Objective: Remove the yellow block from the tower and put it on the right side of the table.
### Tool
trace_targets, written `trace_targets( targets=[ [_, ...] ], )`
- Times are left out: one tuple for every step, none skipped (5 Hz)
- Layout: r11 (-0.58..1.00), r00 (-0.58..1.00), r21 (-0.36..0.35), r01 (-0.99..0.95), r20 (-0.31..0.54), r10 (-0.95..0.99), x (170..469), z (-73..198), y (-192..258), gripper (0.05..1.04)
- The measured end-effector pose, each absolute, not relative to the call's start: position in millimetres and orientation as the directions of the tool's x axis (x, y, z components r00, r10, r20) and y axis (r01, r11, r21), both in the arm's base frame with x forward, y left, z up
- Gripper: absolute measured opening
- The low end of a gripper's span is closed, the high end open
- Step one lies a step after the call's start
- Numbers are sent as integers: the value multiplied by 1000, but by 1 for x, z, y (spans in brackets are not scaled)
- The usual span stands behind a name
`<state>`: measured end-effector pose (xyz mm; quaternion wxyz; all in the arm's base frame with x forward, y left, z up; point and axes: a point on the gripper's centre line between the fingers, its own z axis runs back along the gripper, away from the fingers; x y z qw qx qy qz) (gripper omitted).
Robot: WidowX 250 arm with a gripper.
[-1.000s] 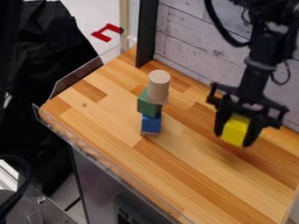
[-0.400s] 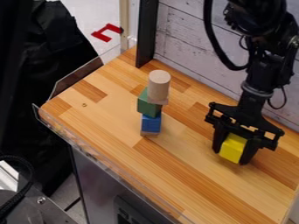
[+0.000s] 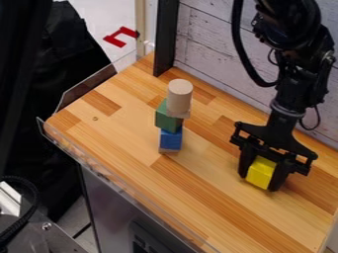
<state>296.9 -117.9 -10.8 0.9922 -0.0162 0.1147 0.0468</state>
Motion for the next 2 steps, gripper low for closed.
trace_targets(
  targets=[
    [995, 970, -27, -97, -228, 88, 297, -11, -118, 661],
    [996, 968, -24, -90, -237, 82, 296, -10, -118, 950]
  ],
)
